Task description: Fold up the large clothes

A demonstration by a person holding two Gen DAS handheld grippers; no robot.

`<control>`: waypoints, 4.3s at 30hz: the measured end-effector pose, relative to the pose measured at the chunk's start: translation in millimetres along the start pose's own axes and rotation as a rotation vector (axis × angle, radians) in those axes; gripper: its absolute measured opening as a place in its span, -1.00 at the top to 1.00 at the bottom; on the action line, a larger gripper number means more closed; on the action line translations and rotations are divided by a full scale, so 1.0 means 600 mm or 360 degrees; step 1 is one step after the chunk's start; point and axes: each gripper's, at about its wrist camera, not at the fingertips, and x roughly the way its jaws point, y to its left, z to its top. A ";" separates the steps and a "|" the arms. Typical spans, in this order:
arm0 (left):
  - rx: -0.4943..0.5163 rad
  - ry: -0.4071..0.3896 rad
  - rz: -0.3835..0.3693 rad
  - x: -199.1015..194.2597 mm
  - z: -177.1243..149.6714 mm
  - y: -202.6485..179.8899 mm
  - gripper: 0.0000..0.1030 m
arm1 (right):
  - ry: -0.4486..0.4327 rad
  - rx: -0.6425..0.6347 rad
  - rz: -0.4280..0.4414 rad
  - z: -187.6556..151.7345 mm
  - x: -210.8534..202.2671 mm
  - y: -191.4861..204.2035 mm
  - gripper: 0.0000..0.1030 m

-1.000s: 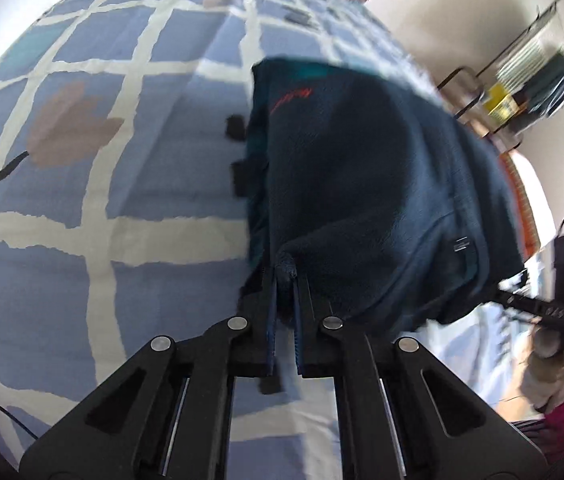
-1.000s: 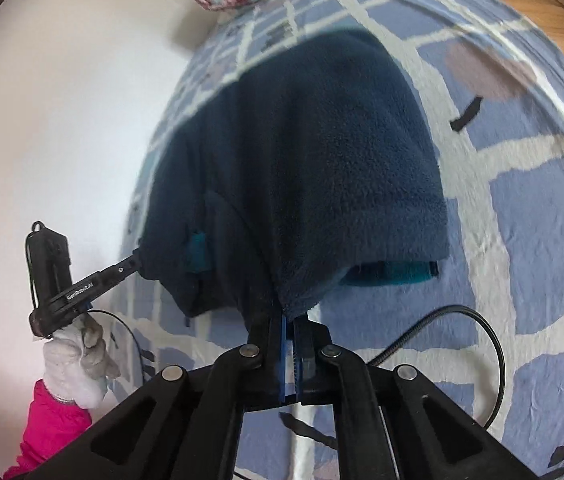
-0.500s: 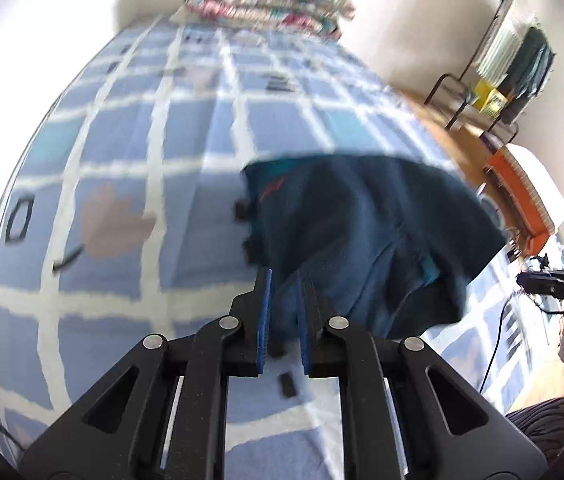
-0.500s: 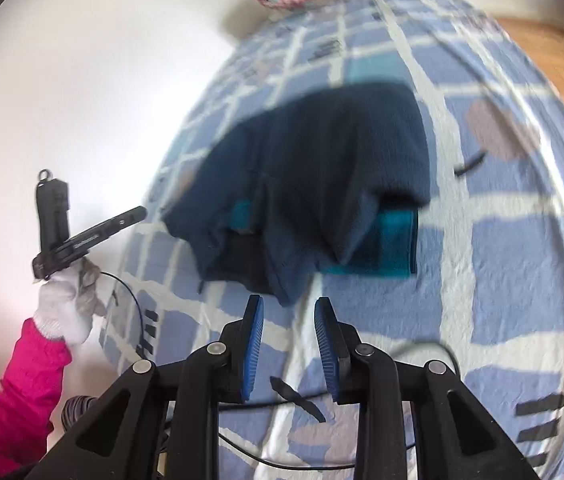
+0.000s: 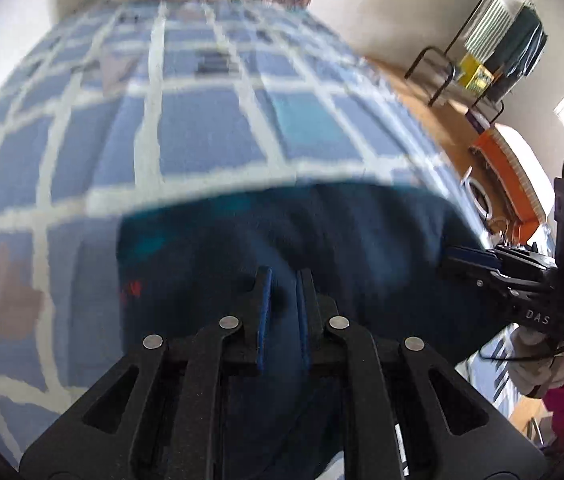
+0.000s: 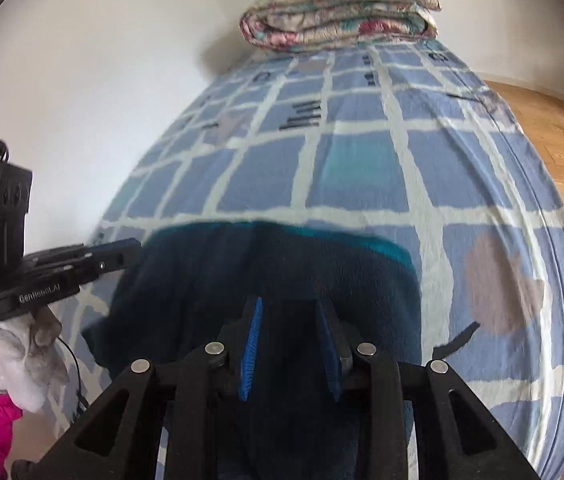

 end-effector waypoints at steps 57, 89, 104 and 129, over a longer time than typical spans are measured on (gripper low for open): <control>-0.0080 -0.0103 0.0137 -0.025 -0.130 0.079 0.77 | 0.0084 -0.0056 -0.0413 -0.114 -0.039 -0.022 0.48; -0.0643 0.0029 -0.0504 0.032 -0.090 0.201 -0.40 | 0.0060 0.0423 0.0591 -0.090 0.028 -0.166 -0.22; -0.0486 -0.0019 -0.0262 0.020 -0.094 0.163 -0.12 | 0.0078 0.0273 0.0375 -0.066 0.019 -0.108 0.30; -0.0269 -0.0263 -0.0290 -0.125 -0.078 0.133 0.43 | -0.0090 -0.0042 0.0201 -0.026 -0.105 0.022 0.66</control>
